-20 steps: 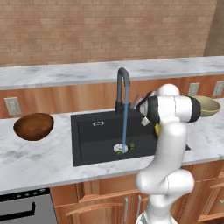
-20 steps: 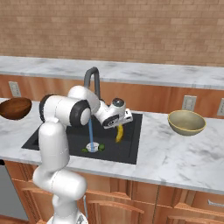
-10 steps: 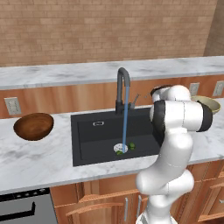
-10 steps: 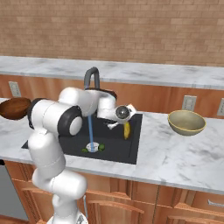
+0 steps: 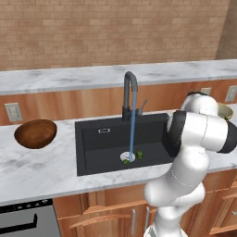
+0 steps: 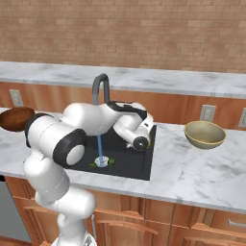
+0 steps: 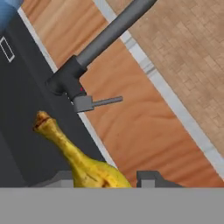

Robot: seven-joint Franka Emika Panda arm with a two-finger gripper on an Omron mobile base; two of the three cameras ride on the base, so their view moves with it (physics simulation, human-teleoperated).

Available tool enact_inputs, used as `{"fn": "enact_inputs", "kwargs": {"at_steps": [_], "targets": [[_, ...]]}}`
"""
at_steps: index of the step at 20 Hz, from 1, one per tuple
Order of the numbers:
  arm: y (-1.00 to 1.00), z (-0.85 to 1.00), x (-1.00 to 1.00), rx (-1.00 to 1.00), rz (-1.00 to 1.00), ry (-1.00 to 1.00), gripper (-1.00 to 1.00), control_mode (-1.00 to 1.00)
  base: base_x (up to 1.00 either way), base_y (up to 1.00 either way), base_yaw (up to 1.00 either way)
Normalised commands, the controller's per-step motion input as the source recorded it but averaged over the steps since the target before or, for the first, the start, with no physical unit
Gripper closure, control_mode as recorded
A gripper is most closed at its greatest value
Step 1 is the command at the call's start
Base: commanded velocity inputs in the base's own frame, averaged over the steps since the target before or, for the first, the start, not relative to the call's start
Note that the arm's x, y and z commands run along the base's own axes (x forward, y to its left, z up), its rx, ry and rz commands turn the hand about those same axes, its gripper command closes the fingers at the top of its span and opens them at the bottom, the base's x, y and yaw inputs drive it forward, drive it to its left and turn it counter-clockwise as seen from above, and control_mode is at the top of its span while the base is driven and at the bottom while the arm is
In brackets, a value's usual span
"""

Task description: Pick the avocados from the sink and place them in one bowl. Place the banana in the other bowl. Then turn off the sink faucet.

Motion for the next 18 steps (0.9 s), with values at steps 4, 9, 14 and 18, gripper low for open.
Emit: {"fn": "enact_inputs", "kwargs": {"at_steps": [4, 9, 14, 18], "targets": [[-0.30, 0.61, -0.04, -0.19, 0.16, -0.14, 1.00, -1.00, 0.00, 0.00, 0.00], [-0.29, 0.77, 0.00, -0.08, 0.13, -0.02, 1.00, -1.00, 0.00, 0.00, 0.00], [-0.34, 0.50, 0.00, -0.06, 0.09, 0.03, 1.00, -1.00, 0.00, 0.00, 0.00], [-0.45, 0.14, 0.00, -0.05, 0.05, 0.10, 1.00, -1.00, 0.00, 0.00, 0.00]]}}
